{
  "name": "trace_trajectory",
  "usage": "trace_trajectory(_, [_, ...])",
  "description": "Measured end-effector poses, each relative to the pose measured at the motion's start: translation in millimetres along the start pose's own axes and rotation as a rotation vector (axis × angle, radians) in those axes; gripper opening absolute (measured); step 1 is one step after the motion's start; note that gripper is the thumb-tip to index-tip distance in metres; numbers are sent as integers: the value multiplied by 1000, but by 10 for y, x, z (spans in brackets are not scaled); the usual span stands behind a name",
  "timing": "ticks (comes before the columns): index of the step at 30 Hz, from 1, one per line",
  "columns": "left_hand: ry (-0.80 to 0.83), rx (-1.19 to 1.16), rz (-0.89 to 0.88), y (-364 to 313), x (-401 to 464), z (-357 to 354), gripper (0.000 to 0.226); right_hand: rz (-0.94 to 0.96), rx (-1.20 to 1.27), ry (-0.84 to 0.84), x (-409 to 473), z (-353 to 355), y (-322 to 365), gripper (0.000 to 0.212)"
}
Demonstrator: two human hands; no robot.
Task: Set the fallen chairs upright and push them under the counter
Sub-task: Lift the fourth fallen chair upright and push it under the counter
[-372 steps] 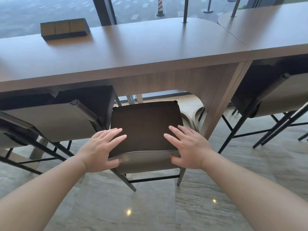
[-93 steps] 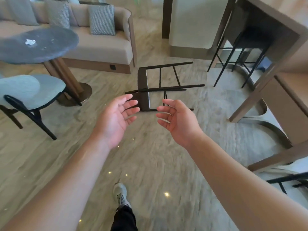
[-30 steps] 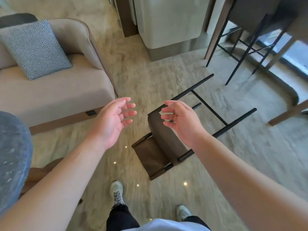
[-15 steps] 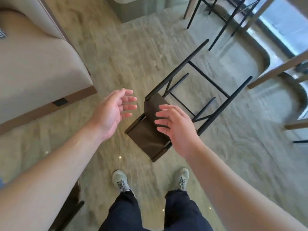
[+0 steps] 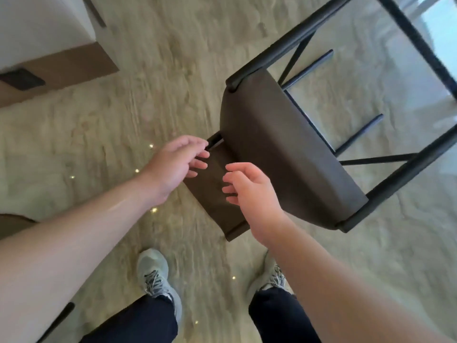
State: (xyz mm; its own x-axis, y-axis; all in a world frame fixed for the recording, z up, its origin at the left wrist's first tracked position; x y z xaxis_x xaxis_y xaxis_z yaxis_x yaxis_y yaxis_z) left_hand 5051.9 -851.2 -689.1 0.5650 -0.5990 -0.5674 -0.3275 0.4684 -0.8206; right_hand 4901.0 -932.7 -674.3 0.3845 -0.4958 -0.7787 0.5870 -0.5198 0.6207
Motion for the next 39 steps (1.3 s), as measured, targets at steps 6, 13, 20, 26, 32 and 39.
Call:
trace_trajectory(6, [30, 135, 0, 1518, 929, -204, 13, 7, -182, -2, 1385, -155, -1105, 12])
trace_trajectory(13, [-19, 245, -32, 2812, 1788, -201, 12, 46, -325, -53, 2579, -316, -2151, 19])
trace_trajectory(20, [333, 992, -453, 3475, 1991, -369, 51, 267, -725, -85, 2924, -529, -2832, 34])
trace_trajectory(26, [595, 1535, -799, 3692, 1893, -400, 83, 396, -1039, -151, 2912, -612, -3029, 50])
trace_trajectory(32, [606, 1725, -863, 3800, 1998, -322, 83, 428, -1272, -278, 2885, -520, -3255, 84])
trace_trajectory(39, [517, 1801, -807, 3946, 2133, -383, 99, 390, -1315, -253, 2926, -517, -3406, 102])
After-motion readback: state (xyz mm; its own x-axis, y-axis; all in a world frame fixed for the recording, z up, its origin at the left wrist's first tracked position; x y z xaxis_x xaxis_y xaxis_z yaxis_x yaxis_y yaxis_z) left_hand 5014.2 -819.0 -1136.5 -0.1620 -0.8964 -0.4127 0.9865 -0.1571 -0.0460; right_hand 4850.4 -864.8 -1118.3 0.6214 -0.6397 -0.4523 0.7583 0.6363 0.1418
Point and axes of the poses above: each hand's wrist, its own x-axis towards the middle knuckle, its own z-axis out of the back of the hand, y = z × x, the point moved 6 cm from there along x, towards the middle knuckle, and after that the axes turned 5 degrees about -z, right-handed, at the moved point
